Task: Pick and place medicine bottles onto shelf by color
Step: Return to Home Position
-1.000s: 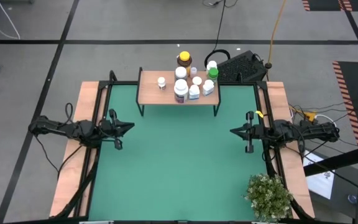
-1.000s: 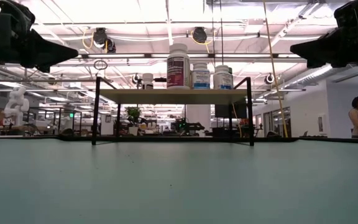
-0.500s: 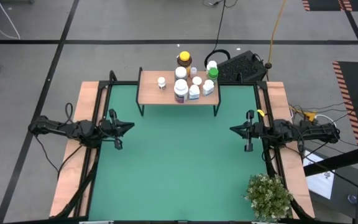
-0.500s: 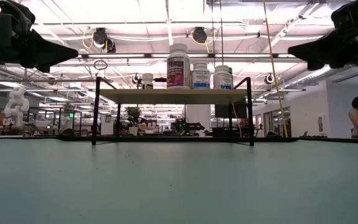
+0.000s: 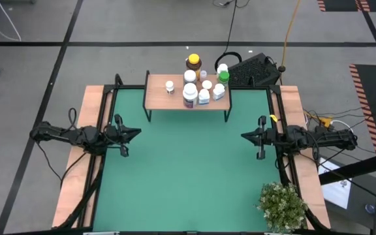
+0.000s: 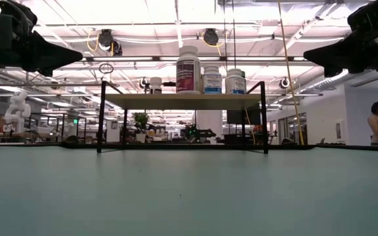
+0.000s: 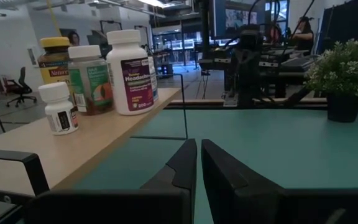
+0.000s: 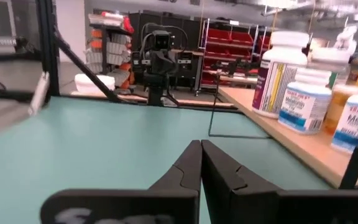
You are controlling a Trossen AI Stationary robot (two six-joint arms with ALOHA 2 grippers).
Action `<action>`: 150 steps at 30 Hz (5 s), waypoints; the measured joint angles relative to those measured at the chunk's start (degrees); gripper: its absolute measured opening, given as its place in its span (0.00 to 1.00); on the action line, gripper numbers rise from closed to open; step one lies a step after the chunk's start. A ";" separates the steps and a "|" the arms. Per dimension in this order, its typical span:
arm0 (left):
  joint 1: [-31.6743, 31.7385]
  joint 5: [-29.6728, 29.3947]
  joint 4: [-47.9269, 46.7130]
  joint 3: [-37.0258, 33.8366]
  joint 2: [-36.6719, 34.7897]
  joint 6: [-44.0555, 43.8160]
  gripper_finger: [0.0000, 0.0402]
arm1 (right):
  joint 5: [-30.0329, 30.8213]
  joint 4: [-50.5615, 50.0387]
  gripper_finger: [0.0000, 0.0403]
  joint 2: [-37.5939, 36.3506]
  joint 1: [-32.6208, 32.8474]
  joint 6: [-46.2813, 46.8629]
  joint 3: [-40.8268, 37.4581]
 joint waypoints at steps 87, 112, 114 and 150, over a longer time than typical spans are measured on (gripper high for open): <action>0.00 0.02 0.20 -0.02 0.00 0.00 0.06 | 0.17 0.54 0.00 0.00 0.04 -20.04 0.00; -0.01 0.04 0.20 -0.02 0.00 0.00 0.06 | 0.17 0.54 0.00 0.00 0.04 -20.04 -0.02; 0.02 0.02 0.20 -0.02 0.00 -0.01 0.06 | 0.17 0.54 0.00 0.00 0.04 -20.04 -0.02; 0.00 0.03 0.20 -0.02 0.00 0.02 0.06 | 0.16 0.54 0.00 0.00 0.04 -20.05 -0.07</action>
